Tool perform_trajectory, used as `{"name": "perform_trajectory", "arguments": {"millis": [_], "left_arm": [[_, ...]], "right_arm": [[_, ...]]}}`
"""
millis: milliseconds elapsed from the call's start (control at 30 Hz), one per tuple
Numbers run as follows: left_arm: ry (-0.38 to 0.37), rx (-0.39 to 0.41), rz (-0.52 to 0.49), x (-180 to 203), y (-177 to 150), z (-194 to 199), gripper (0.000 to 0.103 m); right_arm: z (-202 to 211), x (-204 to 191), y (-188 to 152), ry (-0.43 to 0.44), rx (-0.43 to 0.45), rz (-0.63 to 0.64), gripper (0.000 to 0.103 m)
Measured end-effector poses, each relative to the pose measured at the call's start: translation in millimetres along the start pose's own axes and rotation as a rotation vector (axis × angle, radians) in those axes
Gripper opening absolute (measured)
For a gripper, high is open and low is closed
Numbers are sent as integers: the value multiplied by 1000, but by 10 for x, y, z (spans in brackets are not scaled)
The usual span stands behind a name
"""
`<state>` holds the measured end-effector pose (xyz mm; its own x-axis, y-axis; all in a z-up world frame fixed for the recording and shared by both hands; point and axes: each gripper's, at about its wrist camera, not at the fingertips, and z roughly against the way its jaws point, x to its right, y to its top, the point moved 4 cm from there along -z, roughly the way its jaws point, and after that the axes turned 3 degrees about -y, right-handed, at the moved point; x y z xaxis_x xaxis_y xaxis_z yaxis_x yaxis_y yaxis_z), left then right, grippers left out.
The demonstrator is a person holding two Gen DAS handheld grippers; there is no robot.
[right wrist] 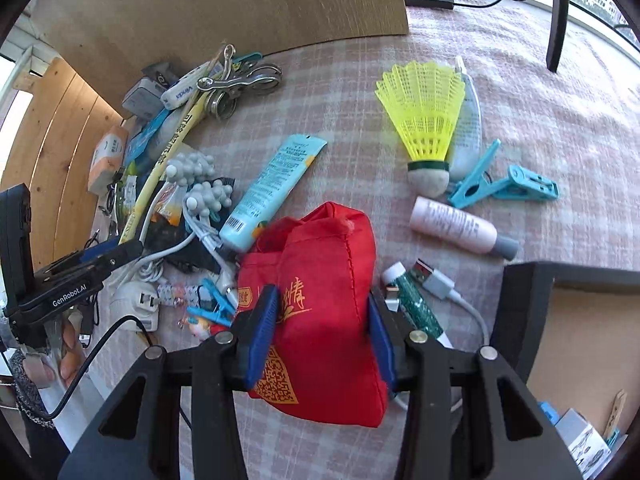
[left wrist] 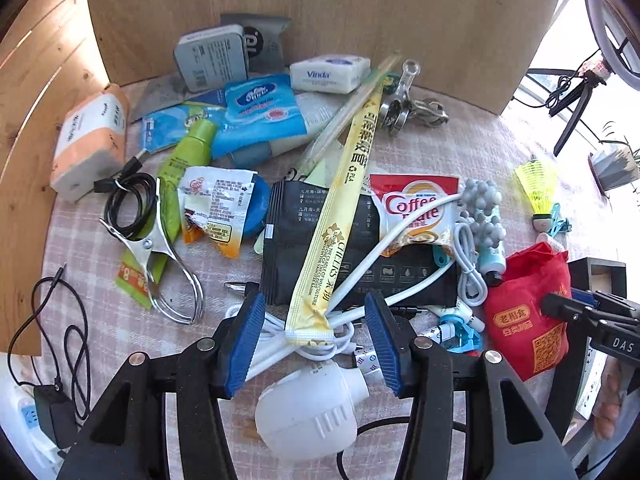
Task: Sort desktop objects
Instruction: 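Grasp the red drawstring bag with the right tool and lift it, then carry the red bag into the tray and open the right tool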
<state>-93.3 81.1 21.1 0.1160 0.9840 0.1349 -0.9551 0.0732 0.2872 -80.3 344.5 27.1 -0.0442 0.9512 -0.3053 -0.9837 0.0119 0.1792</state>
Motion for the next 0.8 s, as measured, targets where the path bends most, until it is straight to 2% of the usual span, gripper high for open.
{"name": "perform_trajectory", "arguments": {"millis": [67,100,167,233,400,567,633,733,800], "left_arm": [[-4,42,-10,34,5,167,49],[-25,56,-6,105,114,224,49],[-106,52,-9,248,90,281,53],[-166,25,-31,483,96,232,54],[-280,-72,-90,1040,-381,118,62],[-316,-142,-124,1369,-618,-131,64],[-340,-155,-101,1413,-644,-232,67],[-426,-165,-23,1414,-638,-305,67],[-499,-174,2,1452,-651,-315,65]], "right_arm": [[24,0,-93,6,-1,1,42],[27,-6,-125,6,0,1,42],[4,-21,-180,14,-9,-4,44],[-41,-47,-225,33,-26,-16,45],[21,-36,-323,38,-17,-29,46],[59,-56,-393,28,-12,-21,46],[32,-62,-411,22,-18,-18,46],[-24,-80,-417,12,-13,-16,46],[-27,-86,-436,39,-19,-24,46]]}}
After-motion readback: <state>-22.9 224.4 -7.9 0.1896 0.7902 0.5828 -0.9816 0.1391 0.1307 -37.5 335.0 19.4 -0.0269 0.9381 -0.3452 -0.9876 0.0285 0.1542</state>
